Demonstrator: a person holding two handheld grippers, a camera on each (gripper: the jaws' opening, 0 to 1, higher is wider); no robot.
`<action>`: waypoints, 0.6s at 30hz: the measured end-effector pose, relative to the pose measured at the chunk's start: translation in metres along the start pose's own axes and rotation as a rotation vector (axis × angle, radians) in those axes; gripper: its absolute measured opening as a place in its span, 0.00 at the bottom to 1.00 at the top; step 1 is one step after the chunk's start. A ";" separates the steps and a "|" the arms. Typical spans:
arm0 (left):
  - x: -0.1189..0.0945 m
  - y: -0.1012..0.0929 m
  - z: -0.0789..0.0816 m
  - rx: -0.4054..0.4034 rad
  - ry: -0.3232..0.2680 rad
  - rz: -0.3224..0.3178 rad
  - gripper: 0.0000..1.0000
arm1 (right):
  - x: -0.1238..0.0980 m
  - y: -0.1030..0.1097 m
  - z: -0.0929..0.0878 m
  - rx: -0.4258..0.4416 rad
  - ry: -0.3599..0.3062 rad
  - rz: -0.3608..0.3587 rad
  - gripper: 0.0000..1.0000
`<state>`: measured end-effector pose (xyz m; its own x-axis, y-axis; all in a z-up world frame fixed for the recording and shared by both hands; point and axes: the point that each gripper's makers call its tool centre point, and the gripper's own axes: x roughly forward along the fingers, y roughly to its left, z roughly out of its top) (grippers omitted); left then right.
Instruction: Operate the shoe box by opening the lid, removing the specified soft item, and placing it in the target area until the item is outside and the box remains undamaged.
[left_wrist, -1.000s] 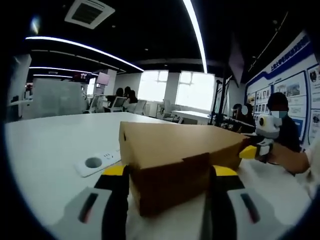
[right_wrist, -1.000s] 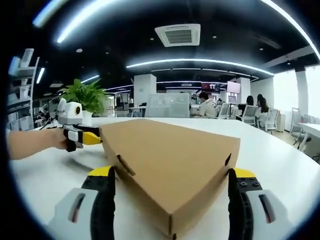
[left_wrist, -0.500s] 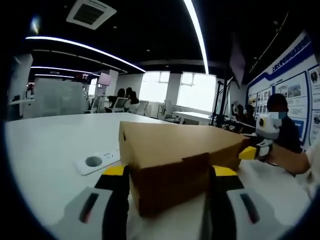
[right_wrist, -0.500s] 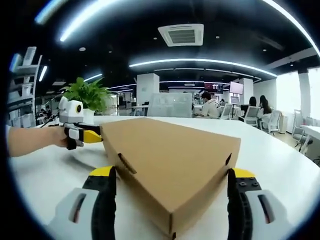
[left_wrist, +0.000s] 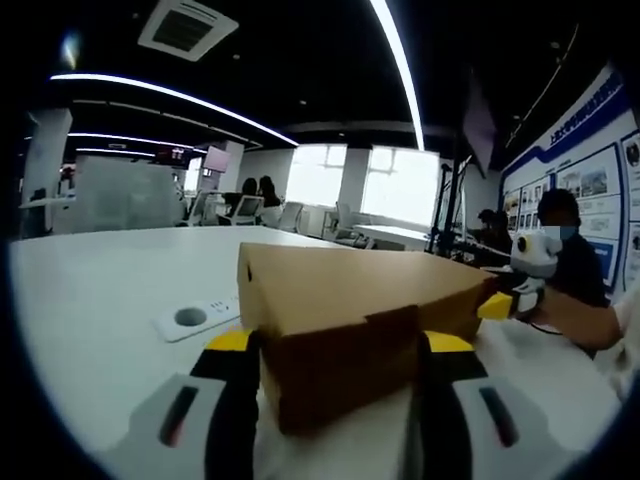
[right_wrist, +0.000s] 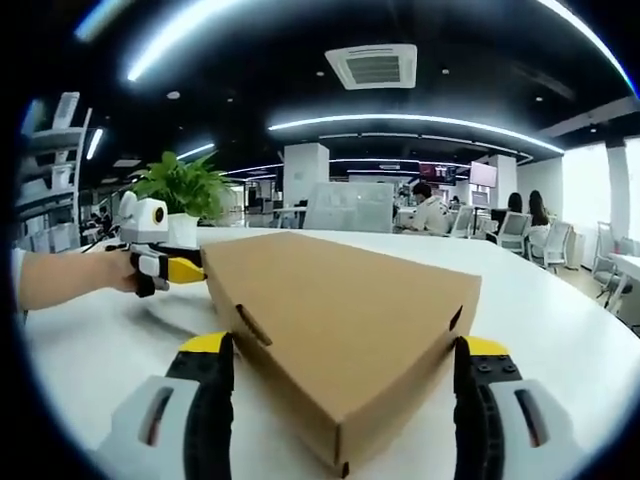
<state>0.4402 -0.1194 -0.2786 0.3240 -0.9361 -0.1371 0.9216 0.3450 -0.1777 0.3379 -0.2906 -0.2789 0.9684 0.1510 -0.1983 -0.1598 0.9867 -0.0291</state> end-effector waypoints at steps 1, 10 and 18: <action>-0.001 0.000 0.000 0.000 -0.003 0.001 0.65 | -0.001 0.001 0.000 0.000 -0.004 0.003 0.94; -0.005 -0.005 -0.002 0.000 0.006 0.016 0.65 | -0.008 0.007 -0.001 -0.004 -0.011 0.014 0.94; -0.010 -0.007 -0.003 -0.012 -0.001 0.027 0.64 | -0.011 0.010 -0.001 -0.003 0.000 0.033 0.93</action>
<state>0.4295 -0.1119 -0.2787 0.3492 -0.9264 -0.1409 0.9097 0.3713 -0.1858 0.3256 -0.2823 -0.2783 0.9626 0.1836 -0.1993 -0.1924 0.9810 -0.0256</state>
